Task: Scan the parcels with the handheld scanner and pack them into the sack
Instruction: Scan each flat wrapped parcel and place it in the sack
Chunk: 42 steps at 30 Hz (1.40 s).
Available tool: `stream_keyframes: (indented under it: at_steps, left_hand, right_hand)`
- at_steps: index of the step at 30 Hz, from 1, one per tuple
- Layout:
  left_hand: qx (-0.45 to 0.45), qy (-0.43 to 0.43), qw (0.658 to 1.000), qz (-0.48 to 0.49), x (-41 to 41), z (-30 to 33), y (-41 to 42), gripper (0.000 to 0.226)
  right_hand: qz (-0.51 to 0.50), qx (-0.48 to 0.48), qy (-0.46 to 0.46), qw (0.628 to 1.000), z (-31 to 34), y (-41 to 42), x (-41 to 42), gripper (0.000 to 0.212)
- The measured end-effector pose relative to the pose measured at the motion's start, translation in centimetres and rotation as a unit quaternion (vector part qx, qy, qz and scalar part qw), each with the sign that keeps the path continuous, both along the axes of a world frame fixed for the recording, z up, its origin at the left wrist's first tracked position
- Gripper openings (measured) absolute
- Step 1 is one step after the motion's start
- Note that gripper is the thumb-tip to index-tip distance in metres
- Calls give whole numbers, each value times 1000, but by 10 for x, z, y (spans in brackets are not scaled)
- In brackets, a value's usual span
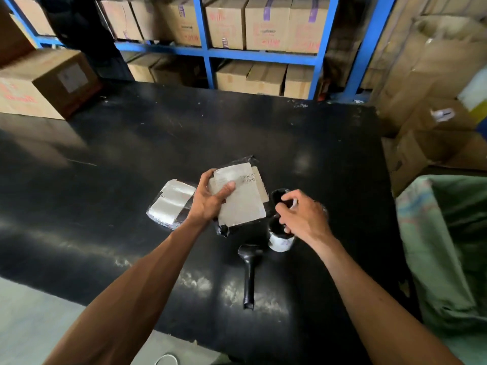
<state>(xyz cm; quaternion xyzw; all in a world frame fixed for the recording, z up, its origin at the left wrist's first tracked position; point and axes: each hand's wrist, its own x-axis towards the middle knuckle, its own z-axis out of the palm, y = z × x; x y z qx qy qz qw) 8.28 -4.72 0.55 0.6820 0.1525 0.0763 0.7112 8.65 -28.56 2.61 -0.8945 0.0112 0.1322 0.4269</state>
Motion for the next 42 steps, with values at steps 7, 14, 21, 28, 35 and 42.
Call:
stream_keyframes:
  at_steps: [7,14,21,28,35,42]
  left_hand:
    - [7,-21,989,-144,31,31,-161,31]
    - [45,61,953,-292,61,26,-350,74]
    - [281,86,889,-351,76,-13,-487,74]
    - [374,150,871,-282,105,-31,-549,74]
    - [434,118,855,-259,116,-60,-549,75]
    - [437,135,852,-254,126,-75,-549,80]
  right_hand:
    - [2,153,28,988,37,-126,26,102]
    - [-130,201,-34,970,19,-311,24,94]
    - [-306,211,-82,925,-12,-467,38,91]
    - [-301,190,-3,935,-80,-527,69,97]
    - [-211,174,98,957,-160,-510,106,102]
    - [-140,158,146,966,-201,-498,126,100]
